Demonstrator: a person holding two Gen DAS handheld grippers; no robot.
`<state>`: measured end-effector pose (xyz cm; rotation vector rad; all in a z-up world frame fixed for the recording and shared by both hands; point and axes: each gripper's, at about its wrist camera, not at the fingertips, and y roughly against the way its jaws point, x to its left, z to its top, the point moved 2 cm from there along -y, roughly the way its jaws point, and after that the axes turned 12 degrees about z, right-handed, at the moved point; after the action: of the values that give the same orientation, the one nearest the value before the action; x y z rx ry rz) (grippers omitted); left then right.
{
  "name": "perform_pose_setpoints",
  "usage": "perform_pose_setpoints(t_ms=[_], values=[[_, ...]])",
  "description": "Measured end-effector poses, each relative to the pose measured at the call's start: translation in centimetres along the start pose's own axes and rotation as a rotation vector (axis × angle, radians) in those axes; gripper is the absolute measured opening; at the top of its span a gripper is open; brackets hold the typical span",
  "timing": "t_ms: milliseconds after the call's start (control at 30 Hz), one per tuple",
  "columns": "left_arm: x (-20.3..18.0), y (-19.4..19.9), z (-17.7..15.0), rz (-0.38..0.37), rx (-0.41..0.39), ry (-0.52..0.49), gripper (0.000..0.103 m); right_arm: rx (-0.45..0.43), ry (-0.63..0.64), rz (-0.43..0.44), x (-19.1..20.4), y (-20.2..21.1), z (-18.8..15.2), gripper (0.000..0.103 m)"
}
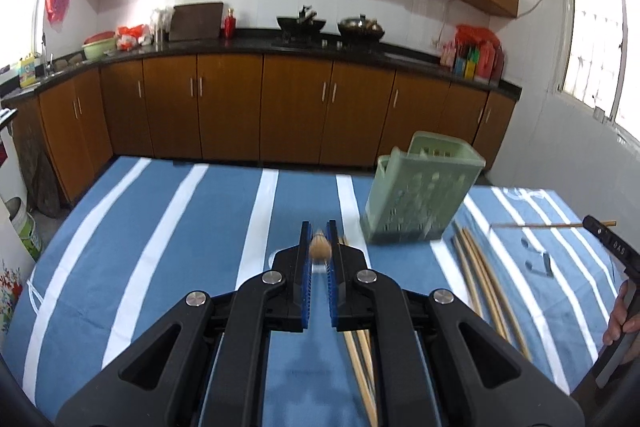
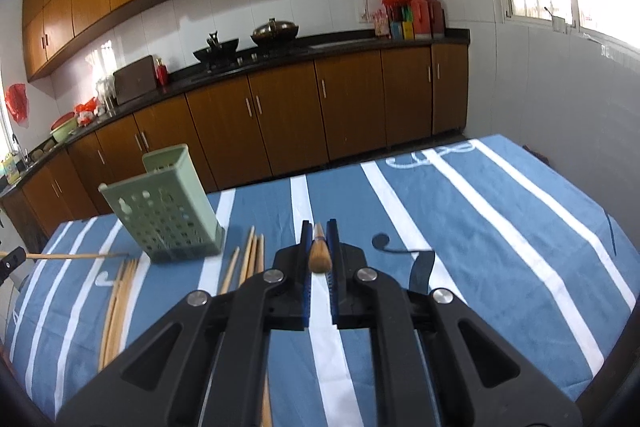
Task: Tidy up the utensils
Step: 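Lift the left tool's chopstick upright over the green caddy while the right tool does likewise, then lower the chopstick into the caddy and open the left tool while the right tool releases its own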
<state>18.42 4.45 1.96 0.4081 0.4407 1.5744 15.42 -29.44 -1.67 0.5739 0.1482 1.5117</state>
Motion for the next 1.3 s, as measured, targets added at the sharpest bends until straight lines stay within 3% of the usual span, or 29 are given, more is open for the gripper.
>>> perform_pose_setpoints(t_ms=[367, 500, 700, 900, 1100, 1300], values=[[0.0, 0.3, 3.5, 0.037, -0.068, 0.001, 0.007, -0.067, 0.020, 0.015, 0.8, 0.6, 3.2, 0.008], [0.6, 1.3, 5.9, 0.038, -0.107, 0.008, 0.007, -0.114, 0.025, 0.041, 1.4, 1.7, 6.1, 0.008], [0.0, 4.2, 11.2, 0.003, -0.221, 0.032, 0.007, -0.256, 0.023, 0.156, 3.8, 5.2, 12.4, 0.008], [-3.0, 6.0, 14.6, -0.076, -0.303, 0.037, 0.007, -0.349, 0.040, 0.275, 7.3, 6.7, 15.9, 0.008], [-5.1, 4.1, 13.9, -0.139, -0.273, 0.062, 0.007, -0.319, 0.054, 0.318, 9.1, 3.7, 15.4, 0.008], [-6.4, 0.7, 12.2, -0.126, -0.210, 0.045, 0.007, -0.226, 0.067, 0.296, 9.9, -0.7, 13.5, 0.008]])
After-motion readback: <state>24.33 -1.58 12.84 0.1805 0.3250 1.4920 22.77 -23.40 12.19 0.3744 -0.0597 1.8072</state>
